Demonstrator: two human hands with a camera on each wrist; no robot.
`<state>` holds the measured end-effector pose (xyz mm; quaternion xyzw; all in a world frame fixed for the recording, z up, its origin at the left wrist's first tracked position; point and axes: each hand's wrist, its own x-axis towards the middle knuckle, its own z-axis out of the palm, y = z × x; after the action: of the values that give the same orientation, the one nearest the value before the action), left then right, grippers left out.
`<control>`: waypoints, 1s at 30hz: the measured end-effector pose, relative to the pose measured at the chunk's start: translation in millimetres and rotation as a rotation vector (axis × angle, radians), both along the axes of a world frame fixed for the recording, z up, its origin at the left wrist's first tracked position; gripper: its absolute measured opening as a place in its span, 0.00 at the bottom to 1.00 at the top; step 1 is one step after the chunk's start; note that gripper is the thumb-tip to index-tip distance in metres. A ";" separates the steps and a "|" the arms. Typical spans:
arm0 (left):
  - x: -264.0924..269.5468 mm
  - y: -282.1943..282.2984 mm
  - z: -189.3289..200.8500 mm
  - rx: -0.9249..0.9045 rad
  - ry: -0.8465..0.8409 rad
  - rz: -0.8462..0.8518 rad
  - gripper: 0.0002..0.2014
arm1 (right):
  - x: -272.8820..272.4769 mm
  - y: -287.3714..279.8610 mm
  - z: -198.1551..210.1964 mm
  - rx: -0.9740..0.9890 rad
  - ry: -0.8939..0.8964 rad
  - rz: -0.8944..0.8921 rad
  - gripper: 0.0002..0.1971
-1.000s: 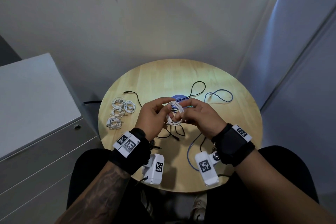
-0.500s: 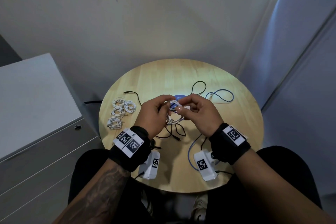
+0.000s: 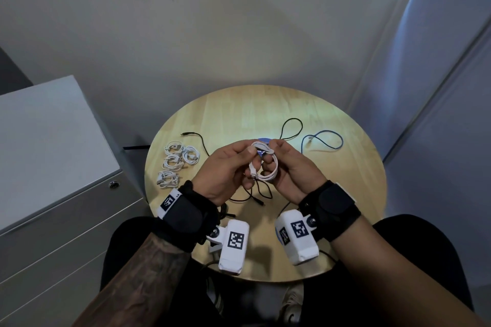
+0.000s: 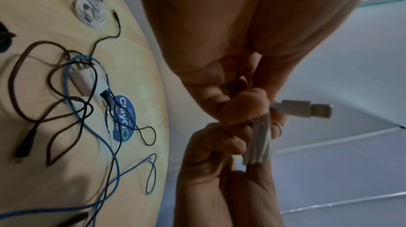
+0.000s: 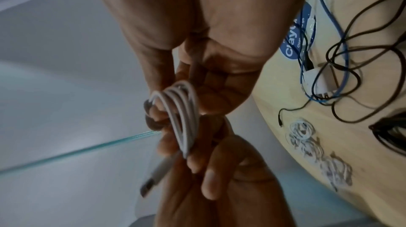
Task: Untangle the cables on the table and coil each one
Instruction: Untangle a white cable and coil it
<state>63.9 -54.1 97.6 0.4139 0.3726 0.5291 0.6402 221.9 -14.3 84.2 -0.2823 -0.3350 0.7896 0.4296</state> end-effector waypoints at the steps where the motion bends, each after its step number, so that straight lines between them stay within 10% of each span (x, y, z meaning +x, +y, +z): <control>1: 1.7 -0.5 -0.3 0.011 0.044 0.071 0.09 | -0.8 0.5 1.4 0.019 -0.040 -0.035 0.07; 6: 6.0 1.1 -0.8 0.094 0.329 0.348 0.08 | 0.5 2.2 3.6 0.290 -0.330 -0.120 0.08; 10: 3.7 0.8 -4.8 -0.030 0.133 0.282 0.07 | 4.1 5.7 2.8 0.424 -0.501 -0.127 0.08; 17: -1.0 0.7 3.2 -0.119 -0.116 0.128 0.16 | 2.7 4.1 5.9 0.301 -0.438 0.003 0.06; 30: -18.8 9.6 -12.4 -0.005 0.074 0.048 0.11 | 7.6 -0.2 6.9 0.140 -0.242 0.328 0.09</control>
<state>45.0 -44.5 85.2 0.4227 0.4073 0.5279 0.6139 229.5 -14.6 91.1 -0.2864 -0.4795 0.7841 0.2706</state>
